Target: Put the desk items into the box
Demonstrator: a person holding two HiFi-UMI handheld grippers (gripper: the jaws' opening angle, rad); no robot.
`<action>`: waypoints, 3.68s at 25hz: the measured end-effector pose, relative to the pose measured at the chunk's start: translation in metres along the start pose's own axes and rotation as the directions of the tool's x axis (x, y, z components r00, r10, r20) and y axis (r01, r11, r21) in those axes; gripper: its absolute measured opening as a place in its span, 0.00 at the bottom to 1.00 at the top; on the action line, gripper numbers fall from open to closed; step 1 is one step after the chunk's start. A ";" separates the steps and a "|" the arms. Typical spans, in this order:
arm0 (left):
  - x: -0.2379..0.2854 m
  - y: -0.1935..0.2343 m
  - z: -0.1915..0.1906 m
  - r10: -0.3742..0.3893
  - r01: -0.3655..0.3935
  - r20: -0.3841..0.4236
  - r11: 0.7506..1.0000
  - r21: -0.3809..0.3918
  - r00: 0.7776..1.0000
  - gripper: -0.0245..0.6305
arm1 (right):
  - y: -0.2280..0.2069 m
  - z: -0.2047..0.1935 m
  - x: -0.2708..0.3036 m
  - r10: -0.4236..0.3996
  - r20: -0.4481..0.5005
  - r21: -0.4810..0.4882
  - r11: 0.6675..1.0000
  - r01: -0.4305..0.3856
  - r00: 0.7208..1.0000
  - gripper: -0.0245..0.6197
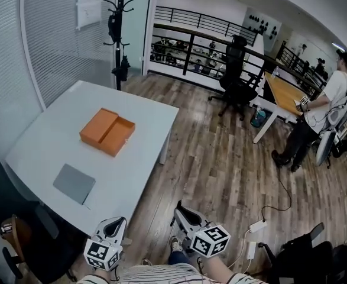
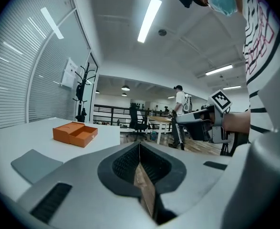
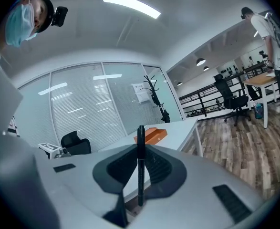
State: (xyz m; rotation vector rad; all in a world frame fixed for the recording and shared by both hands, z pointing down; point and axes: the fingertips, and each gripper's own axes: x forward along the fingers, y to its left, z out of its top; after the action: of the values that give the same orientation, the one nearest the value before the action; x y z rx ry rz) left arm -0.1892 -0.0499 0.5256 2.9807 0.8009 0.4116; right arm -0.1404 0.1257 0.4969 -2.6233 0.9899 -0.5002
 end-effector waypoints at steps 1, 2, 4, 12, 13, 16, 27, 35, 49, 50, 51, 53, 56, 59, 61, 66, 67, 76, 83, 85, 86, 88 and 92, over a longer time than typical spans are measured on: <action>0.007 0.003 0.002 0.013 -0.013 -0.002 1.000 -0.004 1.000 0.07 | -0.005 0.004 0.006 0.012 -0.003 -0.002 1.000 -0.012 1.000 0.13; 0.013 0.005 0.005 0.024 -0.024 -0.002 1.000 -0.008 1.000 0.07 | -0.010 0.009 0.011 0.024 -0.007 -0.006 1.000 -0.024 1.000 0.13; 0.029 0.006 0.011 0.042 -0.042 -0.001 0.999 -0.011 0.999 0.07 | -0.022 0.019 0.021 0.050 -0.014 -0.016 0.999 -0.051 0.999 0.13; 0.109 0.000 0.035 0.127 -0.127 0.018 0.992 -0.020 0.992 0.07 | -0.085 0.062 0.056 0.168 -0.049 -0.054 0.984 -0.171 0.985 0.13; 0.118 -0.003 0.037 0.138 -0.137 0.018 0.990 -0.024 0.990 0.07 | -0.093 0.066 0.056 0.179 -0.054 -0.055 0.982 -0.182 0.982 0.13; 0.143 -0.012 0.042 0.167 -0.166 0.023 0.986 -0.028 0.986 0.07 | -0.120 0.077 0.059 0.208 -0.068 -0.058 0.976 -0.212 0.976 0.13; 0.183 -0.002 0.039 0.278 -0.278 -0.015 0.958 -0.067 0.960 0.07 | -0.176 0.089 0.091 0.270 -0.107 -0.022 0.962 -0.274 0.957 0.13; 0.218 0.051 0.045 0.290 -0.290 -0.012 0.952 -0.094 0.957 0.07 | -0.183 0.104 0.153 0.287 -0.131 -0.026 0.956 -0.293 0.949 0.13; 0.204 0.200 0.060 0.492 -0.484 0.013 0.861 -0.158 0.871 0.07 | -0.139 0.136 0.329 0.413 -0.222 -0.130 0.886 -0.446 0.884 0.13; 0.200 0.207 0.059 0.508 -0.499 0.012 0.851 -0.162 0.862 0.07 | -0.135 0.136 0.338 0.422 -0.227 -0.137 0.879 -0.457 0.878 0.13; 0.196 0.212 0.057 0.521 -0.513 0.010 0.843 -0.165 0.853 0.07 | -0.130 0.136 0.347 0.430 -0.232 -0.146 0.871 -0.469 0.872 0.13; 0.189 0.222 0.053 0.547 -0.538 0.004 0.826 -0.169 0.837 0.07 | -0.122 0.134 0.365 0.447 -0.245 -0.163 0.856 -0.491 0.860 0.13; 0.181 0.232 0.048 0.587 -0.578 -0.013 0.793 -0.191 0.809 0.07 | -0.111 0.133 0.388 0.472 -0.281 -0.192 0.825 -0.531 0.835 0.13; 0.176 0.236 0.045 0.628 -0.620 -0.030 0.757 -0.206 0.777 0.07 | -0.104 0.135 0.412 0.502 -0.315 -0.218 0.788 -0.576 0.806 0.13; 0.175 0.240 0.043 0.660 -0.652 -0.041 0.728 -0.213 0.750 0.07 | -0.101 0.138 0.428 0.526 -0.333 -0.223 0.762 -0.607 0.783 0.13; 0.170 0.254 0.048 0.769 -0.755 -0.050 0.611 -0.238 0.638 0.07 | -0.094 0.137 0.470 0.587 -0.409 -0.219 0.680 -0.700 0.699 0.13; 0.170 0.256 0.049 0.788 -0.772 -0.052 0.586 -0.247 0.614 0.07 | -0.091 0.136 0.478 0.597 -0.428 -0.221 0.659 -0.719 0.679 0.13; 0.183 0.258 0.055 0.891 -0.864 -0.079 0.408 -0.296 0.448 0.07 | -0.069 0.127 0.540 0.658 -0.534 -0.239 0.486 -0.841 0.532 0.13; 0.179 0.253 0.056 0.939 -0.905 -0.107 0.279 -0.322 0.327 0.07 | -0.052 0.101 0.571 0.668 -0.609 -0.236 0.362 -0.902 0.427 0.13; 0.177 0.249 0.054 0.948 -0.913 -0.119 0.244 -0.328 0.297 0.07 | -0.052 0.090 0.578 0.654 -0.639 -0.234 0.335 -0.913 0.404 0.13; 0.177 0.246 0.053 0.951 -0.916 -0.128 0.226 -0.331 0.281 0.07 | -0.051 0.085 0.581 0.647 -0.655 -0.233 0.319 -0.919 0.391 0.13; 0.174 0.239 0.050 0.956 -0.922 -0.148 0.193 -0.335 0.254 0.07 | -0.049 0.074 0.584 0.630 -0.688 -0.232 0.280 -0.931 0.361 0.13; 0.167 0.228 0.044 0.960 -0.928 -0.176 0.147 -0.343 0.217 0.07 | -0.045 0.050 0.583 0.587 -0.749 -0.222 0.215 -0.951 0.308 0.13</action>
State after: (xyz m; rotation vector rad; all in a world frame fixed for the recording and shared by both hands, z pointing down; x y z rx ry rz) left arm 0.0722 -0.1630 0.5461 2.5883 -1.2520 0.3431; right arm 0.3164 -0.2290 0.5952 -1.7831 3.0082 -0.6360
